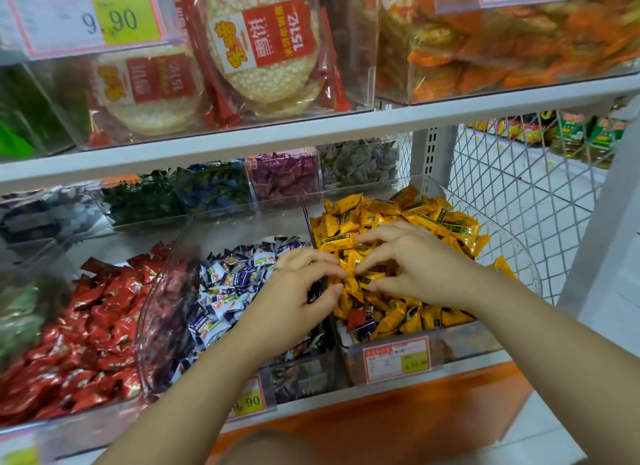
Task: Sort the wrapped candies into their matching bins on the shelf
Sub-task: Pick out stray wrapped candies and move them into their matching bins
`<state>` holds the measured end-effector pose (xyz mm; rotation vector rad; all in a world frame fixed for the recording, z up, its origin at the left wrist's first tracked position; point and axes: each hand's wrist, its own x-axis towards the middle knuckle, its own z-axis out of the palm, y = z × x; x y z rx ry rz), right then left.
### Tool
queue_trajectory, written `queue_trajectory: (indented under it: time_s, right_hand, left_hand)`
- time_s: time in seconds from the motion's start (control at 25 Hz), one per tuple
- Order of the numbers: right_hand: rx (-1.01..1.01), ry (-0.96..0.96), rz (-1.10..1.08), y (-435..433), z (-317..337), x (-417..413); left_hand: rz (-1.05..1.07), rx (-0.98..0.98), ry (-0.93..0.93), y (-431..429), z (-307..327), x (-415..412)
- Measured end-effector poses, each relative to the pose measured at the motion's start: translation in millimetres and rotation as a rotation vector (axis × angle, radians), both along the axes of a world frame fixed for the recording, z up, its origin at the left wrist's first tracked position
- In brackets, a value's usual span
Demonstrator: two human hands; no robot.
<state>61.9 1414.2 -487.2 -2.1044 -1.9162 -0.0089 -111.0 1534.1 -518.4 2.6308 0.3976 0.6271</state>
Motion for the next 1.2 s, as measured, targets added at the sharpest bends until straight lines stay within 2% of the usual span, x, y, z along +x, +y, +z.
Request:
queue_trajectory:
  time_s: [0.12,0.2,0.4,0.48,0.56,0.64,0.72,0.84,0.96,1.2]
  right_hand:
    - [-0.062,0.059,0.080,-4,0,-13]
    - [-0.151,-0.005,0.095,-1,-6,-19]
    - [-0.147,-0.059,0.096,10,-18,-20]
    - [-0.103,0.100,0.072,7,-16,-19]
    - [0.029,0.336,0.012,1,-10,-18]
    - [0.181,0.553,-0.037,-7,-2,-24]
    - [0.260,0.655,-0.041,-8,3,-38]
    - [0.307,0.665,-0.007,0,5,-58]
    - [0.336,0.689,-0.017,10,-1,-75]
    - [0.359,0.506,-0.148,26,-5,-92]
  left_hand:
    - [0.012,0.001,-0.009,-1,0,1]
    - [0.018,0.000,-0.009,-1,-1,1]
    - [0.017,-0.020,-0.003,-2,0,0]
    - [0.010,-0.057,0.001,-3,2,-1]
    - [-0.006,-0.083,-0.022,-8,4,-5]
    - [0.007,-0.132,-0.086,-17,8,-9]
    - [0.043,-0.223,-0.200,-26,12,-14]
    - [0.112,-0.262,-0.307,-30,20,-27]
    - [0.220,-0.172,-0.347,-20,27,-60]
    - [0.623,-0.002,-0.407,36,16,-144]
